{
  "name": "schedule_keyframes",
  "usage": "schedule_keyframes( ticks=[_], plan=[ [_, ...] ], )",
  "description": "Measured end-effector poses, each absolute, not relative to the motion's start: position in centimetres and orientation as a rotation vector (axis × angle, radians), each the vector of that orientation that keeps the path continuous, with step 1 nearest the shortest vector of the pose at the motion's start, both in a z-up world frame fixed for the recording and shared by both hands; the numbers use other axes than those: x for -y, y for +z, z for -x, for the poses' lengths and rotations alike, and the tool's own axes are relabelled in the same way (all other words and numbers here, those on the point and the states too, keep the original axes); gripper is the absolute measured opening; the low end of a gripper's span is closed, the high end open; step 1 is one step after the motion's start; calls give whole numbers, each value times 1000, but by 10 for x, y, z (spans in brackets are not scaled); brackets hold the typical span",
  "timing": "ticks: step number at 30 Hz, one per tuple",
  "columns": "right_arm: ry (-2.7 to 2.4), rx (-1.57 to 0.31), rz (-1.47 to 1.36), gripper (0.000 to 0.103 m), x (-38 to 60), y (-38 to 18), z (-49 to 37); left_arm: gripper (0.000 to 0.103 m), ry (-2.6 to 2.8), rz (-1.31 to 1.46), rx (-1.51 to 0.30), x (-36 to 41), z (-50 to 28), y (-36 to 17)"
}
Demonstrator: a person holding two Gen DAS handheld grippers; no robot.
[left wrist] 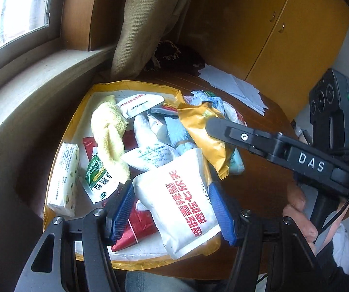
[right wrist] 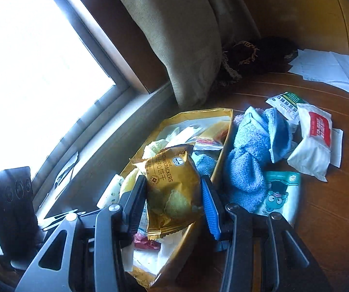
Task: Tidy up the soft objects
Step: 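Place the white packet in the box lid with the left gripper while the right places the chip bag, then grasp the white red-printed wet-wipes pack with the right gripper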
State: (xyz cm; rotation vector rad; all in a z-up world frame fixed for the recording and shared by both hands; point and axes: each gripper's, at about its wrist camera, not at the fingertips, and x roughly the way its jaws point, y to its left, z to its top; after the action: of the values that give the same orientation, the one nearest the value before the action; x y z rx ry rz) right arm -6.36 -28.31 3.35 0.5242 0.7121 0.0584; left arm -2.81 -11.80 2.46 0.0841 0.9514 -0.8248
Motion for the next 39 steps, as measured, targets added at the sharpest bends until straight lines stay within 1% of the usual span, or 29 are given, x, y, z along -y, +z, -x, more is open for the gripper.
schedule_keyframes(
  ticks=[5, 9, 13, 15, 20, 21, 22, 24, 33, 39],
  plan=[
    [67, -737, -531, 43, 273, 25, 50, 66, -818, -201, -956, 126, 30, 8],
    [67, -756, -533, 43, 269, 20, 41, 66, -816, -234, -963, 124, 30, 1],
    [69, -746, -524, 44, 265, 25, 31, 68, -829, -222, -982, 121, 26, -1],
    [59, -746, -520, 44, 266, 24, 25, 71, -826, -200, -991, 118, 23, -1],
    [38, -756, -584, 48, 276, 12, 14, 76, -832, -81, -1002, 100, 17, 2],
    [38, -740, -606, 51, 280, 12, 17, 78, -826, -56, -1006, 98, 15, 3],
    [39, -722, -623, 56, 284, 13, 19, 78, -816, -42, -1008, 96, 13, 4],
    [45, -701, -641, 62, 290, 18, 23, 78, -802, -11, -995, 94, 10, 8],
    [-8, -623, -682, 62, 346, 37, 80, 78, -879, 80, -918, 103, 24, 34],
    [-133, -624, -701, 62, 396, 33, 113, 79, -960, 77, -896, 128, 38, 46]
  ],
)
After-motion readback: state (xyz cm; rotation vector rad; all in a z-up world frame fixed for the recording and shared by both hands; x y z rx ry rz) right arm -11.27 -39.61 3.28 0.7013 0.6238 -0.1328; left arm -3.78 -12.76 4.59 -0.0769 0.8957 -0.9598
